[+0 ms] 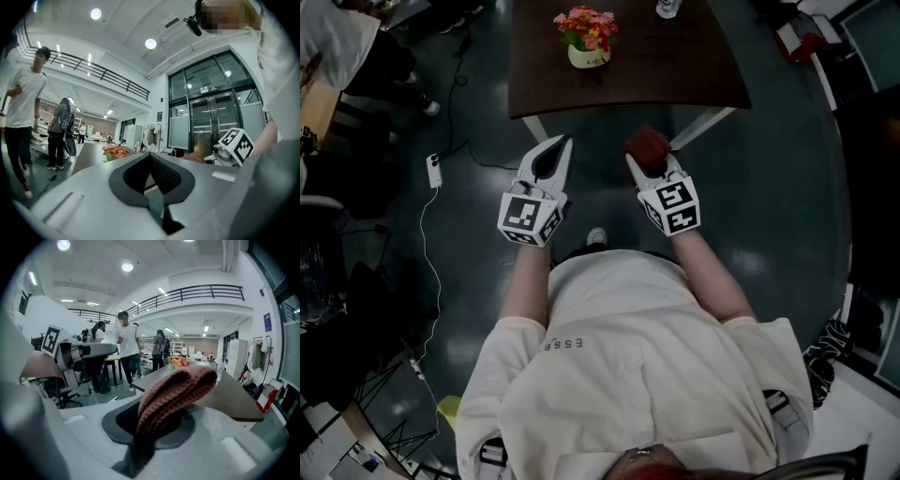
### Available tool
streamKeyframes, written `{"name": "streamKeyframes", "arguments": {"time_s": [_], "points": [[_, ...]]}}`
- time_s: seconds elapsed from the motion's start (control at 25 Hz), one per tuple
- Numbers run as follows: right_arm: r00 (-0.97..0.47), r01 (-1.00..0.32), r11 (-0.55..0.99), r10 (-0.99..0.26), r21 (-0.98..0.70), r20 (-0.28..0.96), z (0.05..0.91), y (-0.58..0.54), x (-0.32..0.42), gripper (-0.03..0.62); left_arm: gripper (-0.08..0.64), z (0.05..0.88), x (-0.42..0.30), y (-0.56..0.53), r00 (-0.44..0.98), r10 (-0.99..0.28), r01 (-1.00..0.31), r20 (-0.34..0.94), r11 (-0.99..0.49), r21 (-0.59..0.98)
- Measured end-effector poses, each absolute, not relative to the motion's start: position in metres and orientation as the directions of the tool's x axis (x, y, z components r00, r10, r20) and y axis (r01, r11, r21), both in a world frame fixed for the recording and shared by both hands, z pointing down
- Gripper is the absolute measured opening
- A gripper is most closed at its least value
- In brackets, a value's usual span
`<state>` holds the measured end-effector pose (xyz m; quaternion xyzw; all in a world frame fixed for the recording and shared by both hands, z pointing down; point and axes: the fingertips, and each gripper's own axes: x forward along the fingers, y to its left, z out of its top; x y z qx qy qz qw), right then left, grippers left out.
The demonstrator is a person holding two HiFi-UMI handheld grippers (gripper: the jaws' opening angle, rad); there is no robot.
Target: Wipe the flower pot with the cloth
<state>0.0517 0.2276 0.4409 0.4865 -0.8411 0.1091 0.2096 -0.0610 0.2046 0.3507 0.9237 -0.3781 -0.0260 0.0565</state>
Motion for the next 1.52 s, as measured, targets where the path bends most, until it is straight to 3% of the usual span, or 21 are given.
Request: {"name": "streamKeyframes", "arguments": {"time_s": [0.76,1.28,1.52], "points": [[-0.383,-0.884,0.465,-0.787,0.056,0.483,0.456,0.190,0.051,0.044,0.017,0.374,-0.078,0.166,0.698,-0.715,-0.711,0.029,-0.687,0.151],[-0.424,-0.866,0.499,-0.748,0.012,0.511,0.477,0.110,0.064,0.044,0.015,0.411,-0.069,0.092,0.661,-0.741,-0.747,0.120,-0.636,0.192],[-0.502,-0.806,0.592,-0.665,-0.019,0.553,0.498,0.058,0.057,0.044,0.017,0.422,-0.057,0.031,0.627,-0.760,-0.777,0.167,-0.600,0.188]]}}
